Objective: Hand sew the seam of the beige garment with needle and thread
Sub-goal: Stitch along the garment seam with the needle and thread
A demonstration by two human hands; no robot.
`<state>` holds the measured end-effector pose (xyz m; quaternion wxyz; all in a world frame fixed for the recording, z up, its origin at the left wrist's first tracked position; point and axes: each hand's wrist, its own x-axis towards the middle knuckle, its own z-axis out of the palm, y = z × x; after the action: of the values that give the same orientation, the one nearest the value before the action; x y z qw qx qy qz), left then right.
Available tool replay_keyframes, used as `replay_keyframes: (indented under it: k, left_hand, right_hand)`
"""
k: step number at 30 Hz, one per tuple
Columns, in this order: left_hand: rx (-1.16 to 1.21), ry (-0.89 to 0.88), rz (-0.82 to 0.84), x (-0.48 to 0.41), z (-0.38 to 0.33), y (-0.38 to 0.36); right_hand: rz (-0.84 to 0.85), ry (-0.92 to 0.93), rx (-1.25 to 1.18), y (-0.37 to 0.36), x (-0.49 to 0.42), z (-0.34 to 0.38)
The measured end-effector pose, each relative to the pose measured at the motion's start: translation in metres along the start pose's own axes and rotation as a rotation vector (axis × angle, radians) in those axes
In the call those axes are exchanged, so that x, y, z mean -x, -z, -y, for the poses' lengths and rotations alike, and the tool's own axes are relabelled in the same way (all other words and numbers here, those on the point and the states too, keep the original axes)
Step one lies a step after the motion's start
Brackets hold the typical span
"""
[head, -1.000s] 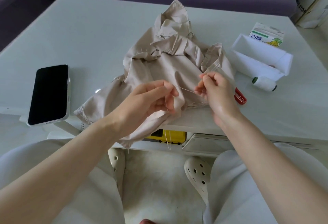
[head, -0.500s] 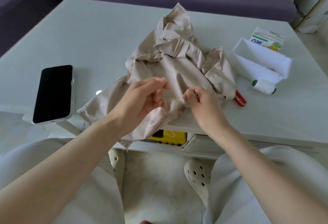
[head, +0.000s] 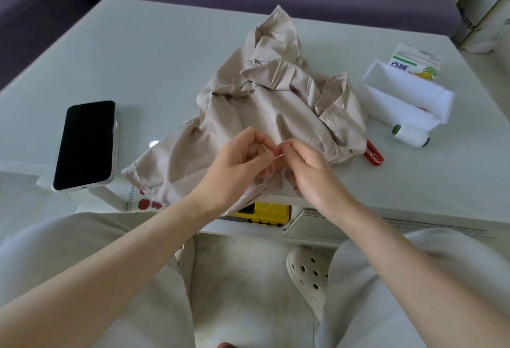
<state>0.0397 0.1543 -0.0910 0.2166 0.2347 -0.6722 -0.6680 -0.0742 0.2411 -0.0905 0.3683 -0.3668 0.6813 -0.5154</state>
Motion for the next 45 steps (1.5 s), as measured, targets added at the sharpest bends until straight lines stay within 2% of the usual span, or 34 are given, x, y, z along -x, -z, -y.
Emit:
replay_keyframes:
  k: [3, 5, 10, 13, 20, 31, 34, 38, 39, 40, 42, 45]
  left_hand:
    - [-0.015, -0.01, -0.001, -0.001, -0.001, -0.001]
    - [-0.028, 0.003, -0.032, -0.002, -0.001, 0.001]
    - [0.007, -0.014, -0.097, -0.002, -0.008, 0.003]
    - [0.072, -0.105, -0.062, 0.0, -0.015, 0.004]
    - [0.198, -0.304, 0.041, 0.004, -0.025, 0.013]
    - [0.332, -0.34, -0.212, 0.002, -0.041, 0.034]
    - [0.228, -0.302, -0.209, 0.0, -0.036, 0.035]
    - [0.012, -0.247, -0.108, -0.002, -0.023, 0.027]
    - [-0.033, -0.237, -0.074, -0.002, -0.02, 0.026]
    - [-0.076, -0.223, -0.046, -0.002, -0.017, 0.024]
    - [-0.159, -0.198, -0.013, -0.001, -0.014, 0.021]
    - [-0.256, -0.193, 0.001, -0.001, -0.012, 0.014]
  right_hand:
    - [0.062, -0.018, -0.029, -0.001, -0.002, -0.002]
    - [0.026, -0.04, -0.03, 0.002, -0.004, -0.005]
    - [-0.356, -0.084, -0.046, 0.015, -0.018, -0.016]
    - [-0.438, -0.132, 0.029, 0.023, -0.03, -0.028]
    - [-0.463, -0.127, 0.249, 0.026, -0.034, -0.04]
    - [-0.497, -0.153, 0.282, 0.03, -0.035, -0.045]
    - [-0.483, -0.104, 0.334, 0.027, -0.031, -0.044]
    - [-0.42, 0.047, 0.678, 0.019, -0.021, -0.041]
    - [-0.415, 0.117, 0.689, 0.016, -0.018, -0.039]
    - [-0.396, 0.189, 0.628, 0.013, -0.016, -0.036]
    - [-0.294, 0.237, 0.32, 0.006, -0.009, -0.026]
    - [-0.041, 0.1, -0.141, -0.001, 0.002, -0.007]
